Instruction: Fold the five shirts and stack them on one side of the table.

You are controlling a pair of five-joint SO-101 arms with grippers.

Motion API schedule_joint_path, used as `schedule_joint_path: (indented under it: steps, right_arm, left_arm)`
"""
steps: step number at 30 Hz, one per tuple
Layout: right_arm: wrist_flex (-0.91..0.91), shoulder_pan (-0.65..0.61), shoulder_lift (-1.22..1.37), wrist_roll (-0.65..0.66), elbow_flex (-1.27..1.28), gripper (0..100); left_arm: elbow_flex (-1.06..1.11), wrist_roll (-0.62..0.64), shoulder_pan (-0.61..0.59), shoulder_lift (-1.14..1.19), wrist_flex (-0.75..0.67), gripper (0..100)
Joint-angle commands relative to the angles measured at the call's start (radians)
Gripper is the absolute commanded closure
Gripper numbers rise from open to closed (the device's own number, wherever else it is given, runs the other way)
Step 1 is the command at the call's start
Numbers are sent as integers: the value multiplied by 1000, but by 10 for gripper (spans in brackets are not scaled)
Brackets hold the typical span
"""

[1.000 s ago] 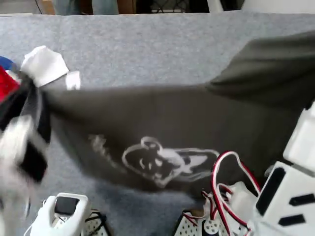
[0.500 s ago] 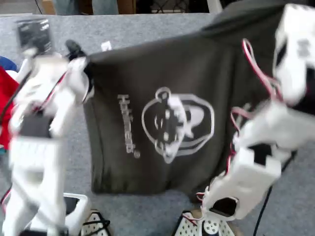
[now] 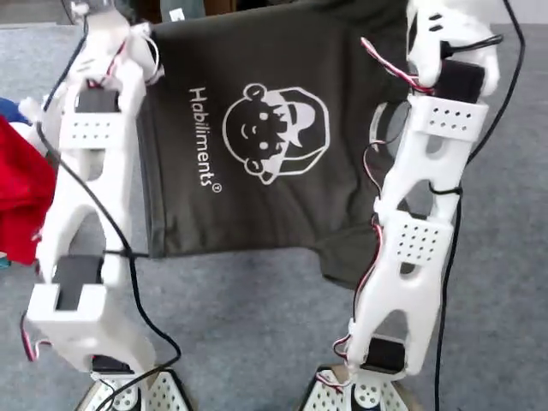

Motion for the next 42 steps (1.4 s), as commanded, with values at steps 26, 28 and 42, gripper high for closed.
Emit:
schedule_joint_path:
  steps: [26,28,42]
  right_arm:
    - [778,176,105,678,-19,985]
    - [778,184,97,730,-19,985]
    - [784,164,-67,741,142,985]
  left_arm:
    - [453,-103,91,-3,500,971]
    - [501,-126,122,-74,500,971]
    - [765,-252,61,-272,416,971]
